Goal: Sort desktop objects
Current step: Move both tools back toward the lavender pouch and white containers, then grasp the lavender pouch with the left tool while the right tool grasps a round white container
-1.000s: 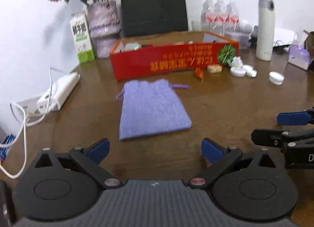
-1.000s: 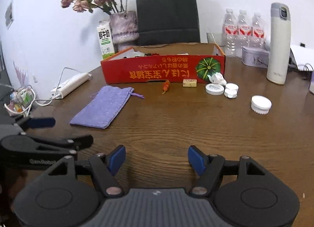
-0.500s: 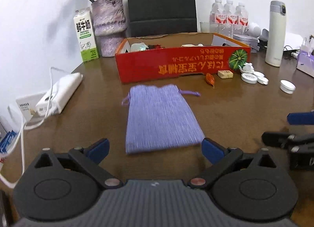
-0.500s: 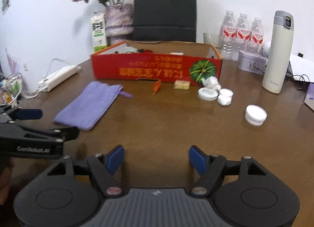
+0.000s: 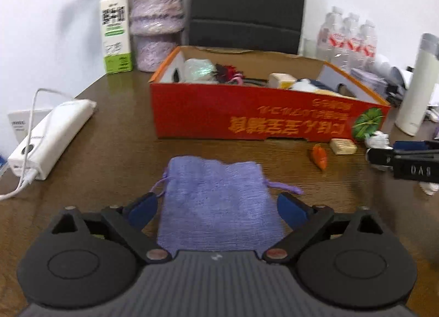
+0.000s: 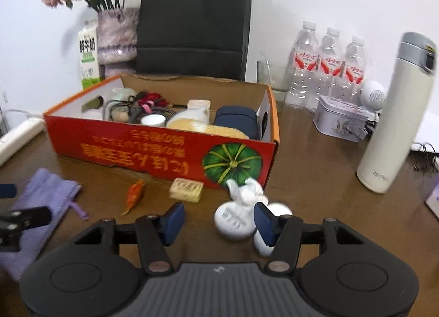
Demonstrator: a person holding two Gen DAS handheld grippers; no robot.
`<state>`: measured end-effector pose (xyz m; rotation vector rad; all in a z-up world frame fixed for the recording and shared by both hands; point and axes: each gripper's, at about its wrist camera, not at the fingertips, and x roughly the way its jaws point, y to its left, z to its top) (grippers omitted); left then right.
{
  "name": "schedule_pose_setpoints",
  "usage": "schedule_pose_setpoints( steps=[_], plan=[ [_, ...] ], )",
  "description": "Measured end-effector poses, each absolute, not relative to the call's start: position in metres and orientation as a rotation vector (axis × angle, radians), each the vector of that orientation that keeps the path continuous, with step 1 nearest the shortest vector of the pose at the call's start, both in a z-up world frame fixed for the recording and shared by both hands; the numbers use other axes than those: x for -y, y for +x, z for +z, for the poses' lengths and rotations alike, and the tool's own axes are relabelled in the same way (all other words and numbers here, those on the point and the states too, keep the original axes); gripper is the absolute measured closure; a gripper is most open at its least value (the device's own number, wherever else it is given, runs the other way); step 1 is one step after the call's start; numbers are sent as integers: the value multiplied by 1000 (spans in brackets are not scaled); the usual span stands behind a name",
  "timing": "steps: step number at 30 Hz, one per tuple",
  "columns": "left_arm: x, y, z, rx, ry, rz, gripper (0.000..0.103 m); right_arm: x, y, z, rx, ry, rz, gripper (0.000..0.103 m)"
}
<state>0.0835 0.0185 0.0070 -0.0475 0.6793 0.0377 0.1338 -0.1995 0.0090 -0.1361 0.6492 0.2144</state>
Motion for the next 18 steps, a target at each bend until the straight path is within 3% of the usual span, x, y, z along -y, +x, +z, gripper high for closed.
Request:
schedule_pose_setpoints(
  steps=[4, 7, 9, 13, 15, 17, 18],
  plan=[
    [-27, 83, 6, -683, -89, 48, 13, 207, 147, -1, -683, -125, 205, 49],
    [-22, 84, 5, -681, -57, 40, 14, 211, 149, -6, -697, -97, 233, 58],
    [-17, 82, 4, -670, -33, 26, 21, 211, 148, -8, -697, -78, 265, 63],
    [-17, 82, 5, -660, -40, 22, 32, 203, 145, -9, -684, -86, 295, 64],
    [-18, 81, 6, -649, -43, 24, 64, 201, 144, -9, -678, -88, 307, 64],
    [-18, 79, 6, -644, -44, 29, 86, 199, 142, -6, -699, -78, 303, 65],
    [-19, 77, 7, -643, -55, 29, 91, 198, 139, -4, -708, -73, 307, 65]
  ],
)
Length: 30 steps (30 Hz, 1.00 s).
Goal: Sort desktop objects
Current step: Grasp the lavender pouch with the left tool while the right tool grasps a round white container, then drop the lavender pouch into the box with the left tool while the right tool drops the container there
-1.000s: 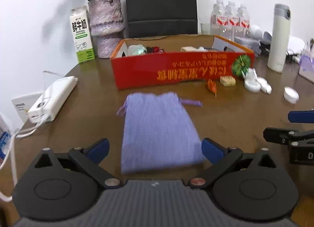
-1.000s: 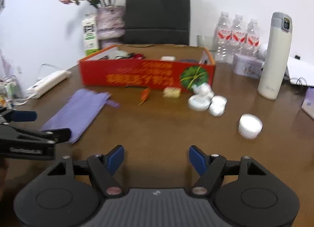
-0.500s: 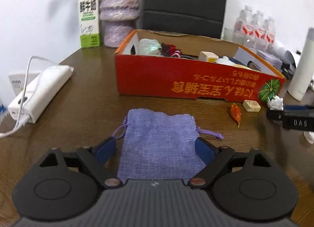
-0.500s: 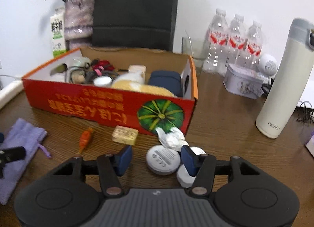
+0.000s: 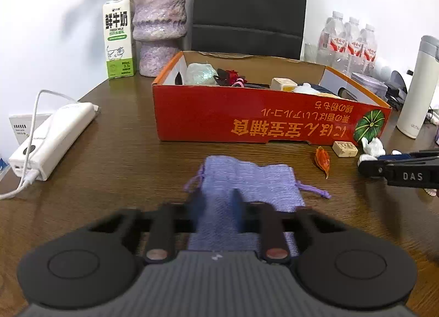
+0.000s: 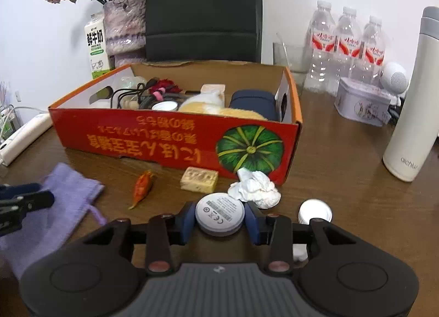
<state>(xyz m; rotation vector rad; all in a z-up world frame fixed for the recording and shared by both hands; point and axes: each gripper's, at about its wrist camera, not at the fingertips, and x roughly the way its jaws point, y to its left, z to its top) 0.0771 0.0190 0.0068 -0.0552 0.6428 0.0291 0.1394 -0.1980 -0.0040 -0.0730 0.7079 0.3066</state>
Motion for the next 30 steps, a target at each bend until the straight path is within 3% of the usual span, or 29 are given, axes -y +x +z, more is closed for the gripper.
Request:
schedule_pose_setpoints(
  steps=[5, 19, 25, 30],
  plan=[
    [-18, 49, 10, -633, -94, 36, 99, 187, 91, 9, -669, -43, 366, 65],
    [1, -15, 103, -349, -78, -62, 100, 196, 6, 61, -530, 22, 431, 65],
    [1, 46, 163, -285, -10, -117, 100, 192, 44, 99, -472, 13, 446, 65],
    [-17, 147, 196, -373, -96, -121, 100, 183, 124, 127, -489, 39, 460, 65]
  ],
)
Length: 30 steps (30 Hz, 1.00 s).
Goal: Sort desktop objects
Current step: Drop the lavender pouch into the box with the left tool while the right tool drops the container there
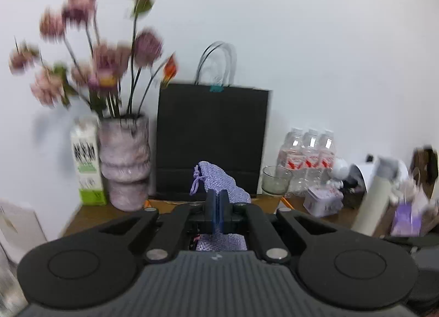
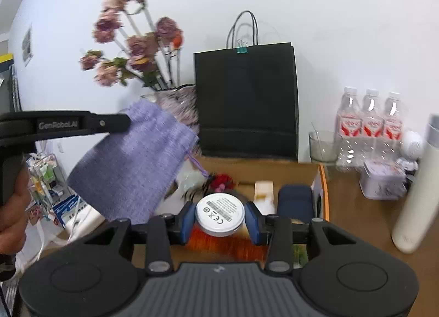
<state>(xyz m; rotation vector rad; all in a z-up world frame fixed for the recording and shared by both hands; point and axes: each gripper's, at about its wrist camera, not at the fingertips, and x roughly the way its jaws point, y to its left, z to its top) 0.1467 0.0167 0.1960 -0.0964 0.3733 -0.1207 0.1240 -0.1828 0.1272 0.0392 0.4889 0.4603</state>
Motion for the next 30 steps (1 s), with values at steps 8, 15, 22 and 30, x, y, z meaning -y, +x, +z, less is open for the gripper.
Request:
schedule_pose_setpoints(
  steps=[8, 15, 22, 30],
  plan=[
    [-44, 328, 107, -757, -236, -47, 97, 159, 294, 98, -656, 144, 428, 65],
    [-65, 330, 81, -718, -200, -27, 43, 111, 376, 36, -828, 64, 378, 64],
    [-72, 301, 111, -650, -191, 18, 37, 123, 351, 54, -740, 80, 352, 61],
    [-41, 167, 93, -595, -169, 31, 18, 158, 216, 95, -607, 115, 376, 46]
  ],
)
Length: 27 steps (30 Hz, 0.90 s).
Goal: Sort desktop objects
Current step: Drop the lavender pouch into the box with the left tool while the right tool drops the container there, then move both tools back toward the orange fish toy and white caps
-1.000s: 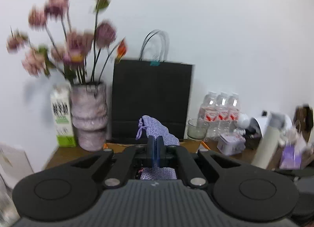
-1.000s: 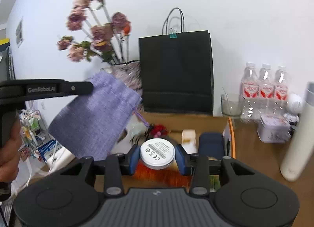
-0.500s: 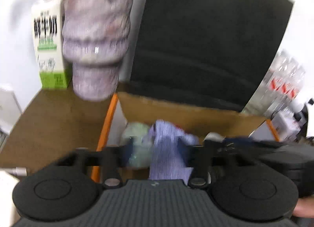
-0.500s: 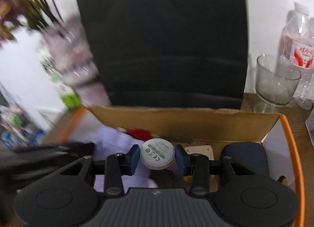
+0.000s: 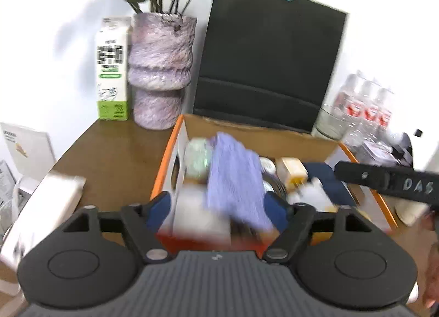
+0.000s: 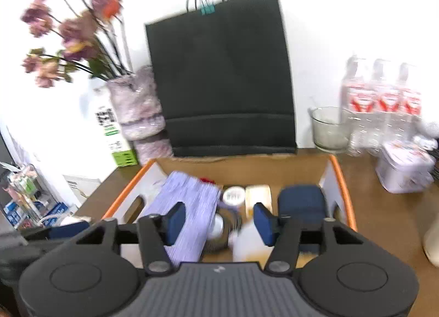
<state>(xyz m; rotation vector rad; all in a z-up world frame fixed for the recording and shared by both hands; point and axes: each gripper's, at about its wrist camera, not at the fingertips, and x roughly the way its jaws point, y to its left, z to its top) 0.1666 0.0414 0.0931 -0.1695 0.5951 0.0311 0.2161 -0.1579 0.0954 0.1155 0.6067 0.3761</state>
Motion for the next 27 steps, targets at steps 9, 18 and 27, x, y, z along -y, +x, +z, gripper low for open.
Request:
schedule_pose_setpoints(
  steps=[9, 18, 27],
  plan=[
    [-9, 28, 49, -613, -72, 26, 11, 162, 61, 43, -644, -31, 335, 40],
    [14, -35, 10, -680, 42, -21, 10, 176, -23, -2, -690, -78, 308, 34],
    [13, -29, 7, -694, 39, -41, 8, 186, -35, -5, -662, -96, 279, 29]
  ],
)
